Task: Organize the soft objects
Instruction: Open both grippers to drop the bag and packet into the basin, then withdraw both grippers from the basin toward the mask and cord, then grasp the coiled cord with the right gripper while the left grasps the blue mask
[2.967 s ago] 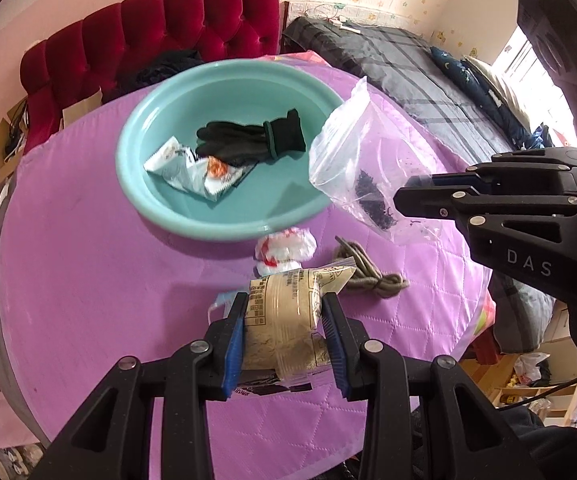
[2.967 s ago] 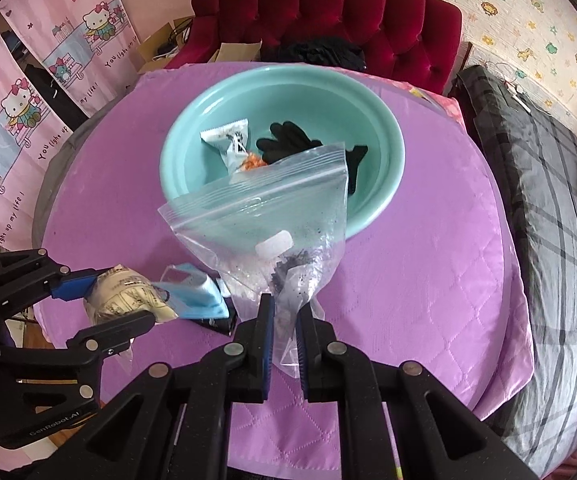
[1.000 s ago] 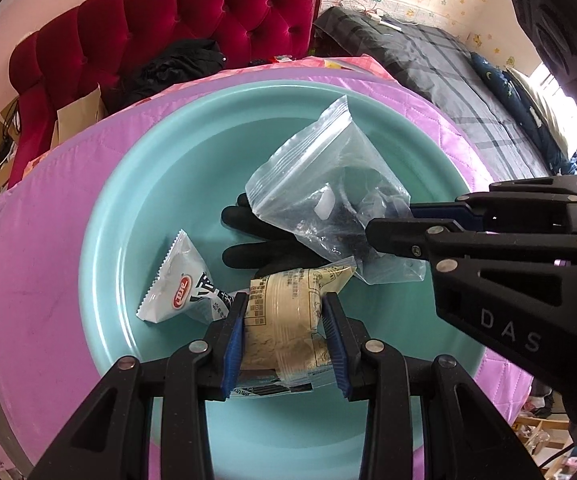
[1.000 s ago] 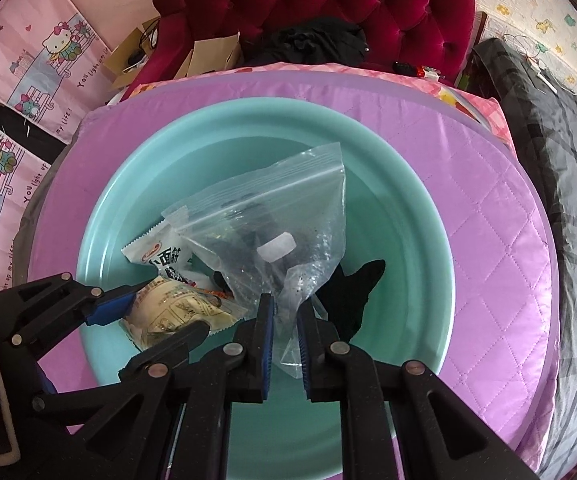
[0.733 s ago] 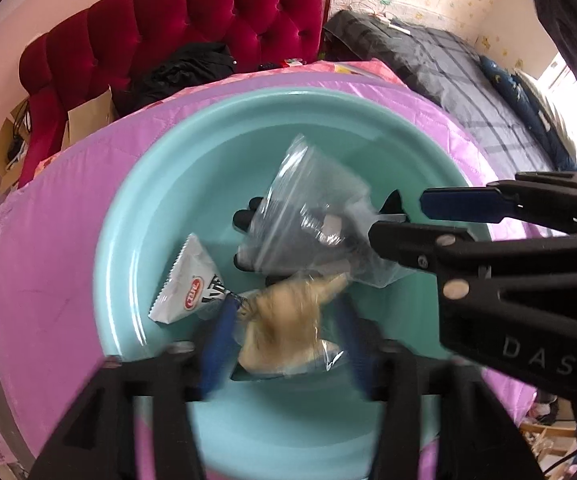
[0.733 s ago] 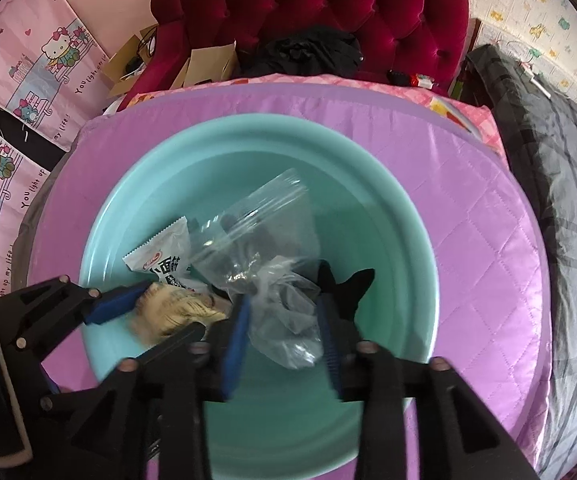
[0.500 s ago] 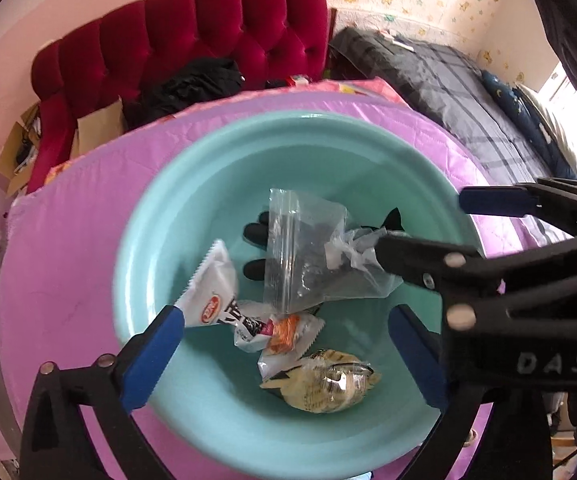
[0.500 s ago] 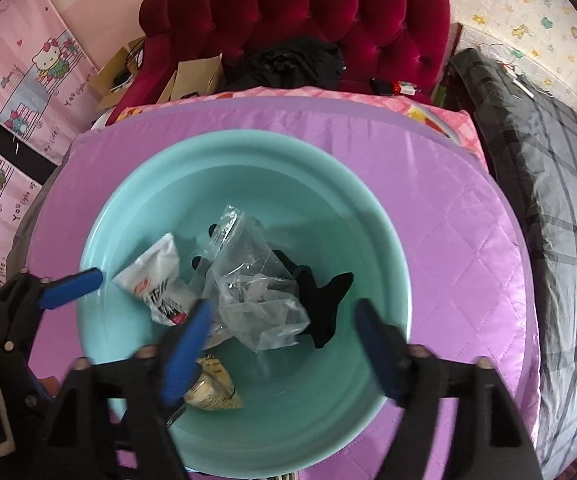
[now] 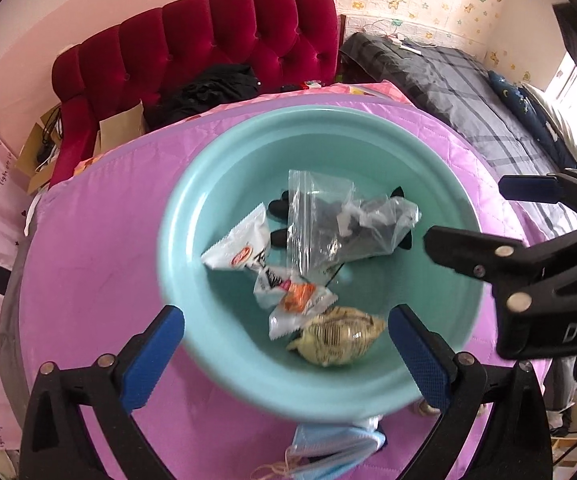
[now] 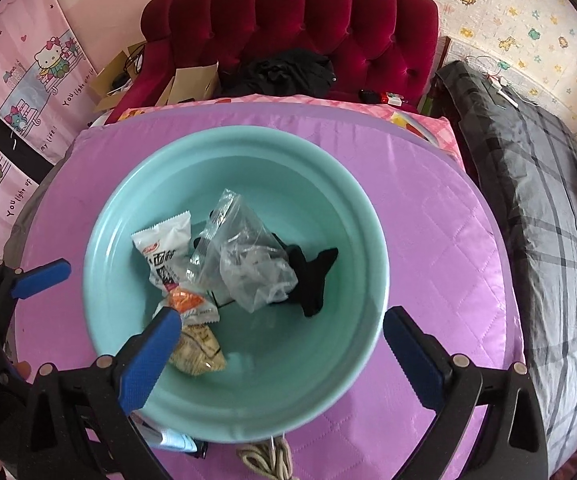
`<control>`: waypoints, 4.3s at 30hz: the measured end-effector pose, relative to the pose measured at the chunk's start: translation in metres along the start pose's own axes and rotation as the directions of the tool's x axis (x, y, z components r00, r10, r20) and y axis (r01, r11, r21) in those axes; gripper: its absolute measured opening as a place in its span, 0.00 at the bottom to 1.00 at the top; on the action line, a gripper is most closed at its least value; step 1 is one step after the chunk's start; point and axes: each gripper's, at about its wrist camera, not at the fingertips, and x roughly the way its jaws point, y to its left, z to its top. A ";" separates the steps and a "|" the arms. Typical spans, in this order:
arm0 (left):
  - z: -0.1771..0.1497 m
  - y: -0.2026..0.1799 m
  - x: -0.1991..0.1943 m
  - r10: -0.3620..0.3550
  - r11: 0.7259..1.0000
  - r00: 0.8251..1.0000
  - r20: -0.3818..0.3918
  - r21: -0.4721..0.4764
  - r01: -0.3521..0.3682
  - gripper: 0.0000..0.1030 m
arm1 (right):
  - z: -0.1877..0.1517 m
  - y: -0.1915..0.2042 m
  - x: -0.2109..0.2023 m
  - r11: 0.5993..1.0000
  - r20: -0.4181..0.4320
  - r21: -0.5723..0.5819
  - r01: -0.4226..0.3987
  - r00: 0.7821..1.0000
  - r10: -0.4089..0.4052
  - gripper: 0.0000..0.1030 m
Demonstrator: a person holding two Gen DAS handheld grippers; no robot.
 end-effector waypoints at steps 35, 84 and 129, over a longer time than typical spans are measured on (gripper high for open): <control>-0.143 -0.005 -0.067 -0.009 1.000 1.000 0.028 -0.008 0.009 1.00 | -0.129 0.016 -0.054 0.999 0.005 -0.023 0.030 1.000 -0.030 1.00; -0.206 -0.004 -0.009 -0.056 0.992 0.992 -0.109 -0.121 0.043 1.00 | -0.172 0.006 0.058 0.996 -0.171 -0.083 -0.026 0.985 0.012 0.99; -0.109 -0.024 0.064 -0.117 0.993 0.989 -0.090 0.009 0.118 1.00 | -0.162 0.004 0.069 0.997 -0.189 -0.005 -0.078 0.979 0.075 0.23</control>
